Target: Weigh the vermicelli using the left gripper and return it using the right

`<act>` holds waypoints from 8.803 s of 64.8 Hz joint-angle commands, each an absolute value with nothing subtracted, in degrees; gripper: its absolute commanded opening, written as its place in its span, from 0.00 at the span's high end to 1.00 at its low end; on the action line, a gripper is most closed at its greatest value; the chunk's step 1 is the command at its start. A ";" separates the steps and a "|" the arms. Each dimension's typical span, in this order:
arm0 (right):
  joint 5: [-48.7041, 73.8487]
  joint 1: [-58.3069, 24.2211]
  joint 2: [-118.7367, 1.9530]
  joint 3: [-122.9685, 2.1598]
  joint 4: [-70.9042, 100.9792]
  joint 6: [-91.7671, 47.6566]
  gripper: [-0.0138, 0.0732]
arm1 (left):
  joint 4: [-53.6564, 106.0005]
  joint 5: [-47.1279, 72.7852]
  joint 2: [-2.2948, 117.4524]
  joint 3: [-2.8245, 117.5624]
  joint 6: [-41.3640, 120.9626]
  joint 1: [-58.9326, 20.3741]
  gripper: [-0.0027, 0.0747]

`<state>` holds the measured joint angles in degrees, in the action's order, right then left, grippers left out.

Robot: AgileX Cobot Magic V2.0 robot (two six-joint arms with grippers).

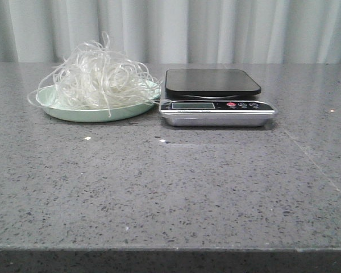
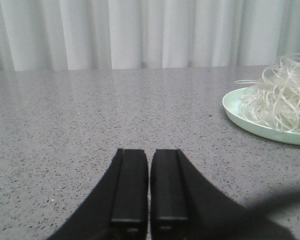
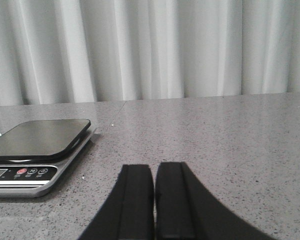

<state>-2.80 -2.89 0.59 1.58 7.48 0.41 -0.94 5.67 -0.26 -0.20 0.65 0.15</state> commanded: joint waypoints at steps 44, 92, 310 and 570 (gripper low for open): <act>-7.74 -2.71 1.51 1.15 7.13 0.00 0.62 | -10.12 1.61 -1.39 -0.54 2.16 0.25 0.78; -7.74 -2.71 1.51 1.15 7.13 0.00 0.62 | -0.65 -7.71 1.65 14.25 0.60 0.15 0.78; -7.74 -2.82 1.56 1.15 7.13 0.00 0.62 | 11.59 46.33 113.88 117.62 1.57 -35.70 0.25; 36.51 -24.42 -85.78 -85.40 9.36 -0.87 0.15 | -1.47 16.58 8.99 23.37 1.57 -35.70 0.79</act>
